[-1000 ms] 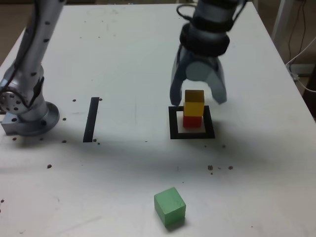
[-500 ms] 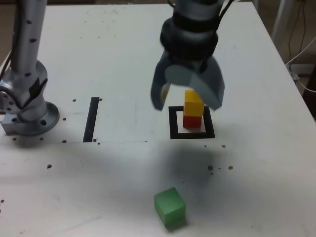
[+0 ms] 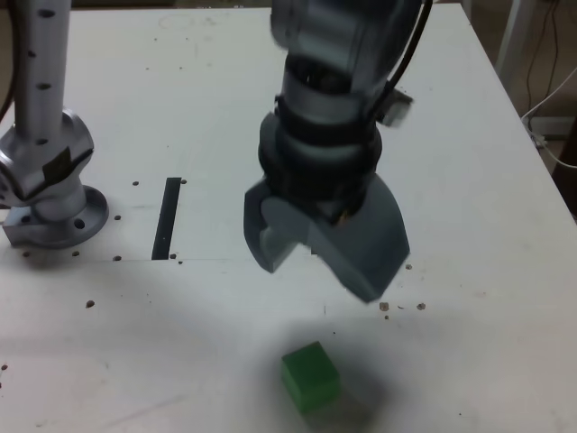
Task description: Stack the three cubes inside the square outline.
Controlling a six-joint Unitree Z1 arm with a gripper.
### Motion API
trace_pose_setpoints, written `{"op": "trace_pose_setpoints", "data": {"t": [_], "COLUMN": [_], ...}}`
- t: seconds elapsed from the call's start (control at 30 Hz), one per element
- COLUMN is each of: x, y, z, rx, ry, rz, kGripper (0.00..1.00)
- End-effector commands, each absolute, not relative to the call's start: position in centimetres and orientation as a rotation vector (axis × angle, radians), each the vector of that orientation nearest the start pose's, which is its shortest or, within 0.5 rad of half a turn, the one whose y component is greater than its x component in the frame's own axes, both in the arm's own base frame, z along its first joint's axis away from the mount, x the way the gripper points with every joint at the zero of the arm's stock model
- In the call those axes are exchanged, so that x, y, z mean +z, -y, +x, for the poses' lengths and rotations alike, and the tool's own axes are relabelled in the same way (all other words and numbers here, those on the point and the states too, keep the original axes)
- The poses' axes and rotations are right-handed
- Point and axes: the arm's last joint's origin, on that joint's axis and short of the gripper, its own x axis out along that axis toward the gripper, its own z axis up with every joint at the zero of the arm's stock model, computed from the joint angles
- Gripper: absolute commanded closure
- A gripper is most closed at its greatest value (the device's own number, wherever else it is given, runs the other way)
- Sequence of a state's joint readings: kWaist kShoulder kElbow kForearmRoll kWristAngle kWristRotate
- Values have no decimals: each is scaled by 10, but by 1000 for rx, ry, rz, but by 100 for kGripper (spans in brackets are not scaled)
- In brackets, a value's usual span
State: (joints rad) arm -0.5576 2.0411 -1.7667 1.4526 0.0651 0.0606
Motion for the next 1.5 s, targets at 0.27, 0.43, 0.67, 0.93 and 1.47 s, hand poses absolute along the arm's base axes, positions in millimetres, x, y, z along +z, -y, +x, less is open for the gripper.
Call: {"op": "trace_pose_setpoints", "data": {"t": [0.27,0.43,0.67,0.93,1.47], "x": [274,259,240,224,216], "y": [210,217,233,240,248], "z": [306,301,298,301,304], "rx": [-497,-520,-551,-562,-573], "ry": [-1594,-1592,-1595,-1624,-1630], "rz": [744,766,779,783,741], "kGripper": [0,1,1,7,55]}}
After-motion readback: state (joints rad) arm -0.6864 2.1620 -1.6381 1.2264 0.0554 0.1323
